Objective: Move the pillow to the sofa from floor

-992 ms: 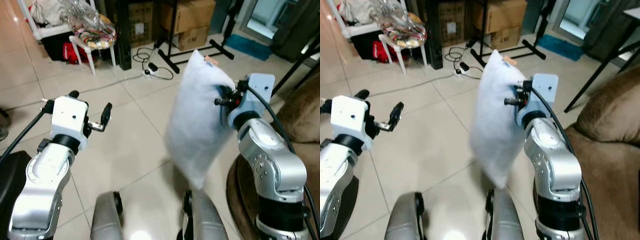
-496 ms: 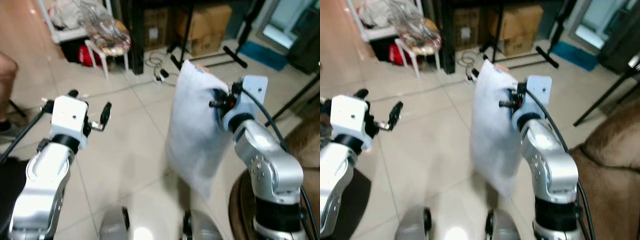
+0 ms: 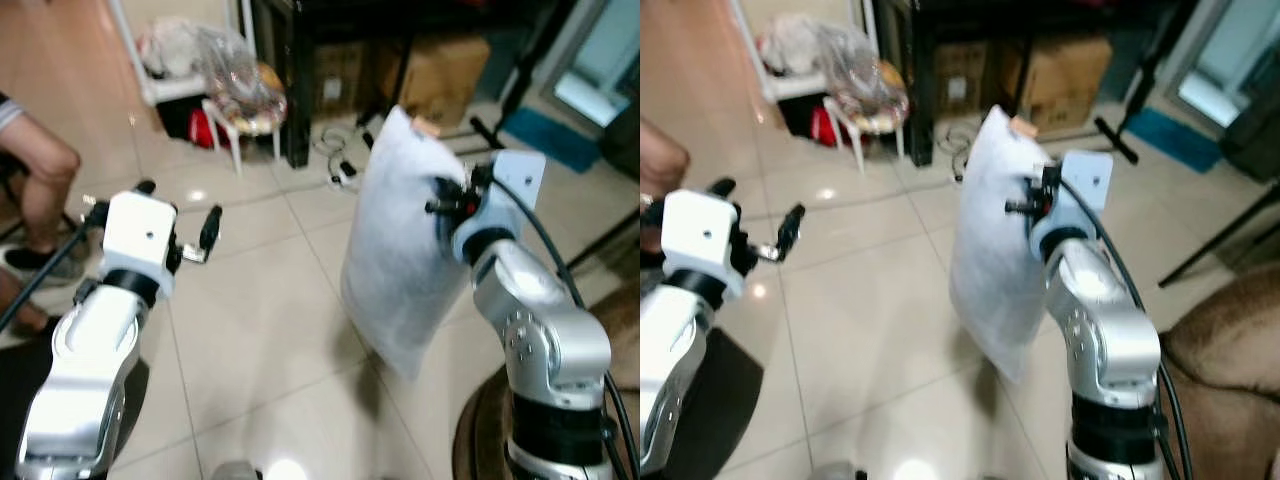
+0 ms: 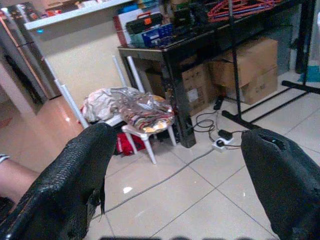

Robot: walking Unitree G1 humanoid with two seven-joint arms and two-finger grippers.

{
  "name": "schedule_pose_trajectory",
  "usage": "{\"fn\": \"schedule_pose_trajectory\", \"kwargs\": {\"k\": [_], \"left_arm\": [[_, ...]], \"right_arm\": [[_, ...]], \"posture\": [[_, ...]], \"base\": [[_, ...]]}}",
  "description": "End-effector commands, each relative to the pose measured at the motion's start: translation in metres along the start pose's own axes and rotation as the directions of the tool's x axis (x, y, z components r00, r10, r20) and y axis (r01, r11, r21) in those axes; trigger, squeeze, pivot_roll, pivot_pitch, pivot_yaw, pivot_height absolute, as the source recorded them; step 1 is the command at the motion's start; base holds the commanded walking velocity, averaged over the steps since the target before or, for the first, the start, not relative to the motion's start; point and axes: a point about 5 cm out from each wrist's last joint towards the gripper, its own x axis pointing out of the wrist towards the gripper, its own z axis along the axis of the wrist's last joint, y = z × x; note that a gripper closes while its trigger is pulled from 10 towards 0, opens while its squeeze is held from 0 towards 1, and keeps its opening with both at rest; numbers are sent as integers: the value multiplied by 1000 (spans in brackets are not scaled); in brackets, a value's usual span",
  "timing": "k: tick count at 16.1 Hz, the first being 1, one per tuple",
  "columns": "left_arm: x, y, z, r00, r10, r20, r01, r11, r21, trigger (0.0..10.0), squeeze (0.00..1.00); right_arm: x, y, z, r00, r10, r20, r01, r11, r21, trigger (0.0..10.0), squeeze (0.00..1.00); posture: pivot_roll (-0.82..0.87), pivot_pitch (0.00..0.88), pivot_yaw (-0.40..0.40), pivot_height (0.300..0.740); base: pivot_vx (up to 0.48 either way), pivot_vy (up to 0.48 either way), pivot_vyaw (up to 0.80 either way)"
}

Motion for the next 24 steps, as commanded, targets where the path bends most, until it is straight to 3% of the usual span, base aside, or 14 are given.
{"fn": "schedule_pose_trajectory", "kwargs": {"k": [1,8,22,24], "left_arm": [[-1,-3,-1,1000,-14,-11,14,1000,8,10000,0],[0,-4,-1,1000,-17,-7,17,1000,1,10000,0],[2,-2,-1,1000,-10,-5,10,1000,-5,10000,0],[2,-1,0,1000,5,-3,-5,1000,-21,10000,0]], "right_arm": [[-5,-1,11,998,-14,65,14,1000,1,10000,0],[-3,-5,3,997,-60,37,60,998,0,10000,0],[-3,-4,-2,998,-66,12,66,997,32,10000,0],[-2,-3,-2,998,-55,15,55,998,24,10000,0]], "posture": [[4,0,-75,740],[9,0,-75,740],[11,0,-72,740],[10,0,-72,740]], "base": [[0,0,0],[0,0,0],[0,444,-773],[0,0,0]]}}
